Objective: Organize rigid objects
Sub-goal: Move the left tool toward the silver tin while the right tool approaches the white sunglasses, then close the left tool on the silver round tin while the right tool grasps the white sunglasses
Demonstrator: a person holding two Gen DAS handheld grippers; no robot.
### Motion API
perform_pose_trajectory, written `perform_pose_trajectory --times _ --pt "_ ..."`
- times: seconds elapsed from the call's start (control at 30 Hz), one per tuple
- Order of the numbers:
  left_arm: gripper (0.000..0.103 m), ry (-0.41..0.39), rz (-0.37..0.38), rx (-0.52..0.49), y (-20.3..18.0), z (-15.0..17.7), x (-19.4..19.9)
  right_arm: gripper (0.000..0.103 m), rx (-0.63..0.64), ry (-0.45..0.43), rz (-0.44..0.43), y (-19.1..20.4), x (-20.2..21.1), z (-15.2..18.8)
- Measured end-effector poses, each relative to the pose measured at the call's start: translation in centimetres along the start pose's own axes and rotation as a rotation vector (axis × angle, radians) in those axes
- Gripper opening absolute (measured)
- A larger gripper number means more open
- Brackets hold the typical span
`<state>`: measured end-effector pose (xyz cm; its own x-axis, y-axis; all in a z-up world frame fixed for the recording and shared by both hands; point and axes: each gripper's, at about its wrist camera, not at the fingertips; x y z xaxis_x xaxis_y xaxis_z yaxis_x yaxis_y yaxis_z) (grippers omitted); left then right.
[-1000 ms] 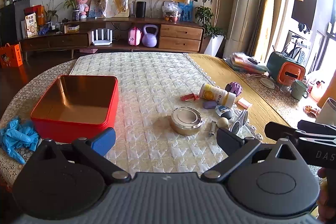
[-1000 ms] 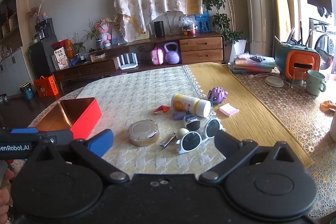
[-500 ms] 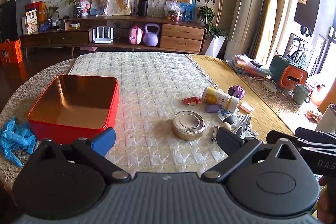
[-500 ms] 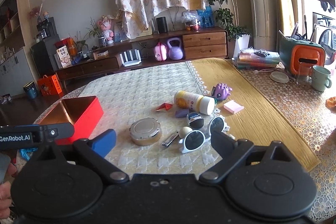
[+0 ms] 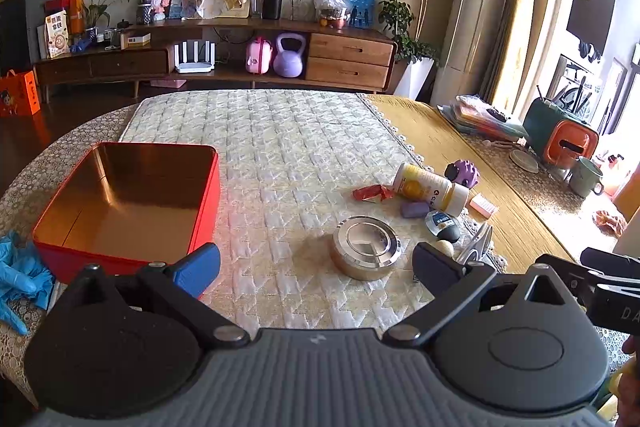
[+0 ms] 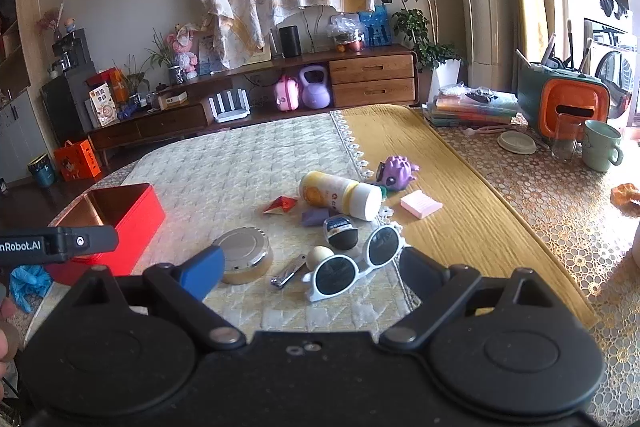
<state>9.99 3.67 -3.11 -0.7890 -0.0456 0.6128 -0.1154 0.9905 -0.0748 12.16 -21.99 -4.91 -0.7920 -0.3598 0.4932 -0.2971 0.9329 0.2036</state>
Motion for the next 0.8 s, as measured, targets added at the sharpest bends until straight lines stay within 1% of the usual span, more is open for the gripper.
perform_pose_trajectory --times 0.23,0.33,0.47,0.57,0.63,0.7,0.77,0.8 --pt "0.103 0.026 0.013 -0.042 -1.2 -0.1 -3.0 0.093 0.003 0.03 0.0 -1.5 -1.4 -0.3" --pt "0.103 0.04 0.027 -0.062 -1.9 0.2 -4.3 0.092 0.013 0.051 0.015 -2.0 -2.3 -0.2" --pt "0.103 0.05 0.048 -0.094 -3.0 0.3 -6.1 0.093 0.076 0.08 0.025 -1.9 -3.7 -0.1" --pt "0.103 0.06 0.041 -0.127 -3.9 0.4 -7.8 0.092 0.044 0.1 0.032 -2.7 -4.9 -0.4" --pt "0.103 0.057 0.042 -0.144 -4.3 0.5 -8.8 0.09 0.029 0.099 0.055 -3.2 -5.8 -0.8" --pt "0.103 0.069 0.038 -0.166 -4.7 0.8 -10.0 0.089 0.03 0.096 0.079 -3.5 -6.9 -1.1" --pt "0.103 0.084 0.034 -0.179 -4.9 1.0 -11.2 0.086 0.017 0.099 0.103 -4.0 -7.9 -1.3" --pt "0.103 0.087 0.032 -0.185 -5.0 1.1 -11.6 0.085 0.01 0.102 0.103 -4.3 -8.5 -1.4"
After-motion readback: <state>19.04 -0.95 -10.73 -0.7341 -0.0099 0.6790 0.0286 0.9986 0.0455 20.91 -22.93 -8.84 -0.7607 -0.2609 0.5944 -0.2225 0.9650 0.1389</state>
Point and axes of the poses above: each gripper's, at about its wrist camera, not at the fingertips, and x roughly against the way its jaws point, y to its left, z to its underside, and after that the axes turned 4 degrees about -z, right-handed
